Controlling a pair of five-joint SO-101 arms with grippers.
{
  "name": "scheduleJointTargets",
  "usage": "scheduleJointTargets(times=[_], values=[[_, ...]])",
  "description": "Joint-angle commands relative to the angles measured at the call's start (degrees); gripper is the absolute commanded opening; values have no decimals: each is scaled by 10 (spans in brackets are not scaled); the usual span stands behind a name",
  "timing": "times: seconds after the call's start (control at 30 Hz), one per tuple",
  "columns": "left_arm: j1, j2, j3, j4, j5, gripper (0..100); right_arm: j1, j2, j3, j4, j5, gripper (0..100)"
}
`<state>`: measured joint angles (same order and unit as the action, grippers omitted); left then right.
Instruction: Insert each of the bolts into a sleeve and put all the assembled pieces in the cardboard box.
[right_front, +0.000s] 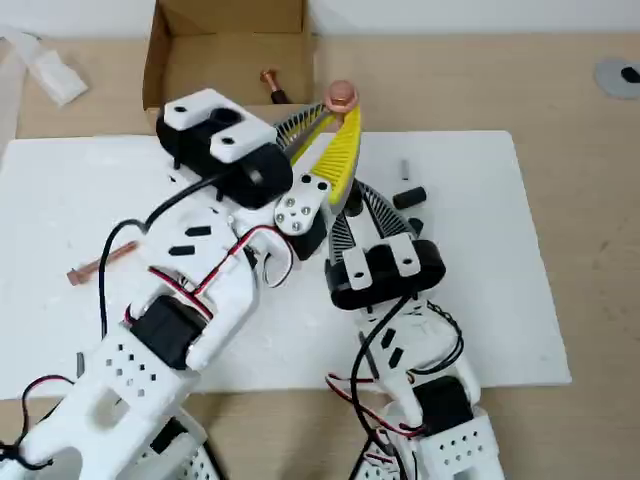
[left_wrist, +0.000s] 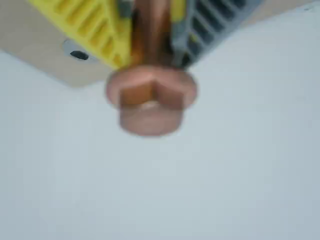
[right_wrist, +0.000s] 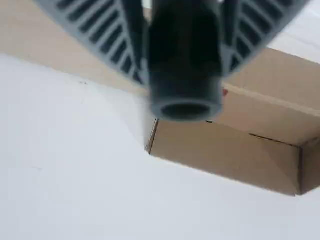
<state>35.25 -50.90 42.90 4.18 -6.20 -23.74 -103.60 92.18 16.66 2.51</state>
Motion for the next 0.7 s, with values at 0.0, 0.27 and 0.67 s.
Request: scheduleJointTargets(times=[0.0, 0.27, 0.67], values=[[-6, -7, 4, -22, 3, 6, -6, -65, 0, -17, 0, 10], [-11, -11, 32, -20, 38, 6, -5, -65, 2, -18, 0, 10], [-26, -12, -3, 83, 91, 6, -5, -65, 11, -19, 0, 10]])
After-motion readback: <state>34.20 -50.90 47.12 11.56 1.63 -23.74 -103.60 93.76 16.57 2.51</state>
